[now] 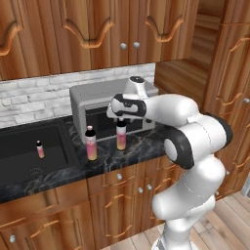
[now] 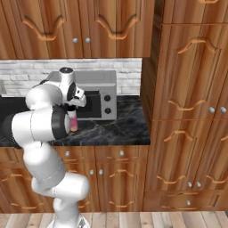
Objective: Place the large bottle from the dining counter next to the other large bottle outside the sink, and place the small bottle from the dining counter next to the other small bottle inside the sink.
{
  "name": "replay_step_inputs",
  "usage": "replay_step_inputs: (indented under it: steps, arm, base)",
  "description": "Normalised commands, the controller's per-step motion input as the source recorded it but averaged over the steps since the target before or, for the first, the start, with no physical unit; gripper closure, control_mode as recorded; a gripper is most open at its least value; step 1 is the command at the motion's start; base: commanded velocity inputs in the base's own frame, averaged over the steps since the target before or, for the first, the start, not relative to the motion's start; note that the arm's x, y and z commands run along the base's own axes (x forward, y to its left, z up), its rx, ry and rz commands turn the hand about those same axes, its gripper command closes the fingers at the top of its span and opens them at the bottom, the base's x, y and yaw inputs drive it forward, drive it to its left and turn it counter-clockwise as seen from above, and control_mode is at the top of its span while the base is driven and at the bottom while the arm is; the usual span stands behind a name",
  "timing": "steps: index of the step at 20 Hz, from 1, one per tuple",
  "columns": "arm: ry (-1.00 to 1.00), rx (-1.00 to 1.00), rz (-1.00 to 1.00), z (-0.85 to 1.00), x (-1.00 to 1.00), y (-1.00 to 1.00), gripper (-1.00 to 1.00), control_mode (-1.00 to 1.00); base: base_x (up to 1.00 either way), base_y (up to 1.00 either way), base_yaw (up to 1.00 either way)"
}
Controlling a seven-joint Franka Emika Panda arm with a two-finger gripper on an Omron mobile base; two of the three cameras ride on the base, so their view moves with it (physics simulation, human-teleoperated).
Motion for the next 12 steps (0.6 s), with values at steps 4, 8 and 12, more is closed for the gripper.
replay_step_inputs:
  steps: [4,8,12]
  arm:
    - [-0.04,0.01,0.0,0.45,-0.86,-0.21,-1.0,-1.0]
    - [0.01,0.0,0.0,0.3,-1.0,-0.36,-1.0,-1.0]
    - [0.17,-0.01,0.0,0.35,-0.91,-0.26,-1.0,-1.0]
  base:
    - [0.0,0.0,0.0]
    - [0.0,0.0,0.0]
    - [0.0,0.0,0.0]
